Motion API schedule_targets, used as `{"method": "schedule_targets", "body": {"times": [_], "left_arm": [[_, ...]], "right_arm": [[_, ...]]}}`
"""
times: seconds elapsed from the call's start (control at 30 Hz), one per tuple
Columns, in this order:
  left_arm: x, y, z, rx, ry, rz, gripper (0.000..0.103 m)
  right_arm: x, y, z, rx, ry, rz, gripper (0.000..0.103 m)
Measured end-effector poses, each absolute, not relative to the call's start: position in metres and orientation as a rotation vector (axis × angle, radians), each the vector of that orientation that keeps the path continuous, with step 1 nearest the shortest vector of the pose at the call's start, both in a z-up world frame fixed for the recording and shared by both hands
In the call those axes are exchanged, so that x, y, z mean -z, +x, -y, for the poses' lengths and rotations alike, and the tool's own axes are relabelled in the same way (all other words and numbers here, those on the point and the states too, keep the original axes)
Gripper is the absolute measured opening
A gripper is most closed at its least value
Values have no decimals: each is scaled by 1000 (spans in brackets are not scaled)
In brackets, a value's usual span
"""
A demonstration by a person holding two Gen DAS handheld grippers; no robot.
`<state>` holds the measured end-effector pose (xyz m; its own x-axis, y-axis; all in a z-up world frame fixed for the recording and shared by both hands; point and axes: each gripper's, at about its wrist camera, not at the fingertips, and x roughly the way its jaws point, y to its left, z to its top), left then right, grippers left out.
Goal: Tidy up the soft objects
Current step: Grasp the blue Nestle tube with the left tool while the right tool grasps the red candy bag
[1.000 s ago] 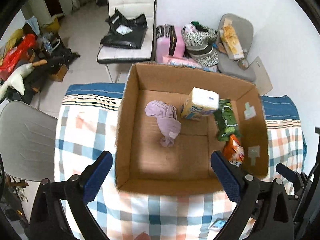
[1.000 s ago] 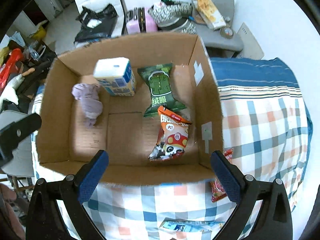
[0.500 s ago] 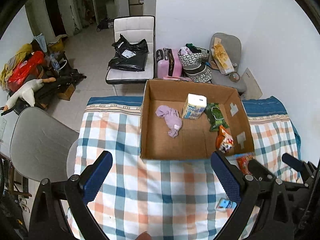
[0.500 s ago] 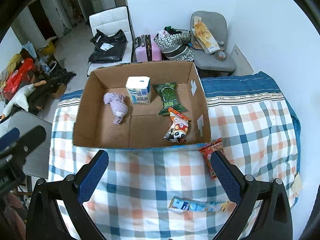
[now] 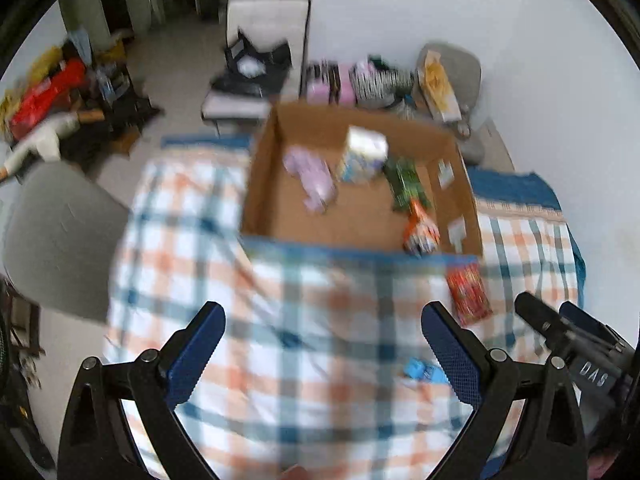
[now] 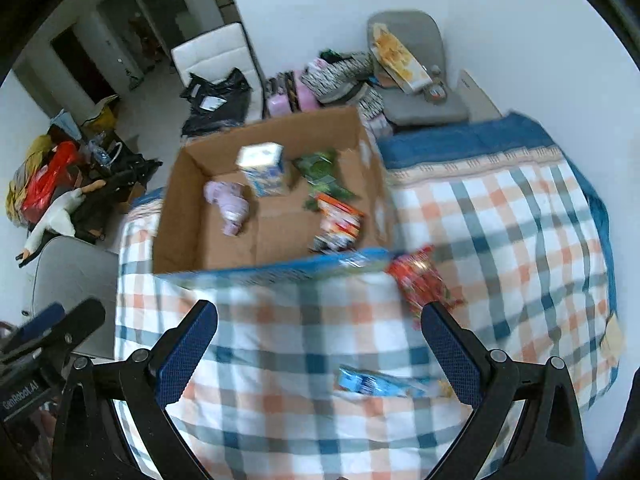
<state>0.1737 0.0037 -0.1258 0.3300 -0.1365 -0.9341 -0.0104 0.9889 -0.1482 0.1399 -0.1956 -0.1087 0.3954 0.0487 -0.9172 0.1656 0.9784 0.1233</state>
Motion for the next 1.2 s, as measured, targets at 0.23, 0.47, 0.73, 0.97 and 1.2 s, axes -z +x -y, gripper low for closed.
{"method": "schedule_targets", "body": {"times": [0.23, 0.47, 0.73, 0.97, 1.2], "left_arm": [[236, 172, 68, 128, -293, -1561, 101], [330, 148, 126, 92, -585, -1820, 100], [385, 138, 174, 1, -741, -1917, 70], [371, 148, 180, -26, -538, -1858, 28], [351, 177, 147, -129, -272, -1783, 20]], "right_arm": [[175, 118, 293, 133, 237, -1329, 103], [239, 129, 361, 99, 268, -1444, 103], [278, 157, 396, 48, 194, -1513, 103], [294, 191, 391, -37, 153, -1531, 103], [336, 230, 353, -122, 126, -1594, 89]]}}
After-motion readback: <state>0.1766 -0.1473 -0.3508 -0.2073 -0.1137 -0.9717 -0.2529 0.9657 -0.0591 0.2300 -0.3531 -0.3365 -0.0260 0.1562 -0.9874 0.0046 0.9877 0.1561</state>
